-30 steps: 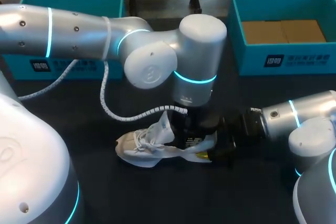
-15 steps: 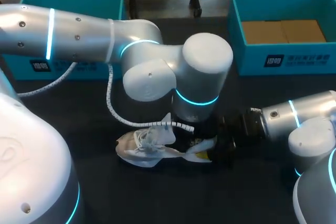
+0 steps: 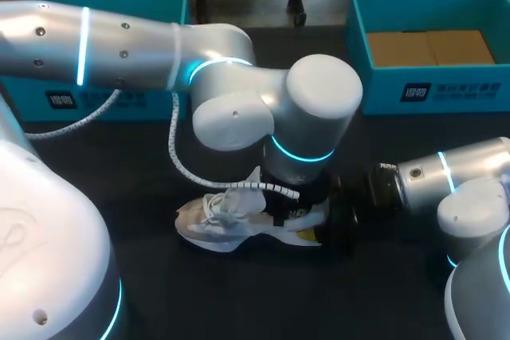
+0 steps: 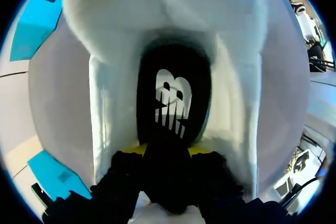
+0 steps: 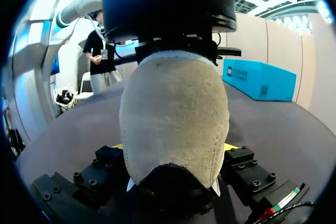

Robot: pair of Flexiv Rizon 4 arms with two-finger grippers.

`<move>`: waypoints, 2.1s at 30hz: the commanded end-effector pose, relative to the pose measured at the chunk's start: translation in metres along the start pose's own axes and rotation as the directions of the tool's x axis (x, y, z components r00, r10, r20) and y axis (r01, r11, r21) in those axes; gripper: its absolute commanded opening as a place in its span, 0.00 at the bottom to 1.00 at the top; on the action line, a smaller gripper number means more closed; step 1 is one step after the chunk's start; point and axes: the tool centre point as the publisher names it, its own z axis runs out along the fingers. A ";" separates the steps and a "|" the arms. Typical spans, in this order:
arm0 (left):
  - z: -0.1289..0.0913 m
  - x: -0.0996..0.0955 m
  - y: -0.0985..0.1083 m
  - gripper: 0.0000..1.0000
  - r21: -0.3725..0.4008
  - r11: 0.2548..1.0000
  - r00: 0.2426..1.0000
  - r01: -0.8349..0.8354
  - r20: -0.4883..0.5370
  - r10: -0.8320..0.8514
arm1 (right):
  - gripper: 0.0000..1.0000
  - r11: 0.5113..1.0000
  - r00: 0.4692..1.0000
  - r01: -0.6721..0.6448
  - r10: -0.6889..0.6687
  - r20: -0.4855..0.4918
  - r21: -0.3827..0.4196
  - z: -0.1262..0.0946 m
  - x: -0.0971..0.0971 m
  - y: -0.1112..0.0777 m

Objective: Take the shoe out of the shoebox, open the shoe tongue, remove and reinsert the insole, then place the shoe into the shoebox

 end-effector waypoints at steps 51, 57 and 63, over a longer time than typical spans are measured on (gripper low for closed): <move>-0.065 -0.022 0.006 0.00 0.376 0.926 0.992 -0.001 -0.114 0.047 | 0.00 1.000 1.000 0.000 0.000 0.000 0.003 0.003 0.005 -0.003; -0.071 -0.022 -0.009 0.00 0.352 0.936 0.998 0.021 -0.066 0.002 | 0.00 1.000 1.000 0.000 0.000 0.000 0.003 0.003 0.005 -0.003; -0.075 -0.020 -0.022 0.00 0.342 0.939 0.999 0.037 -0.035 -0.026 | 0.00 1.000 1.000 0.000 0.000 0.000 0.003 0.003 0.005 -0.003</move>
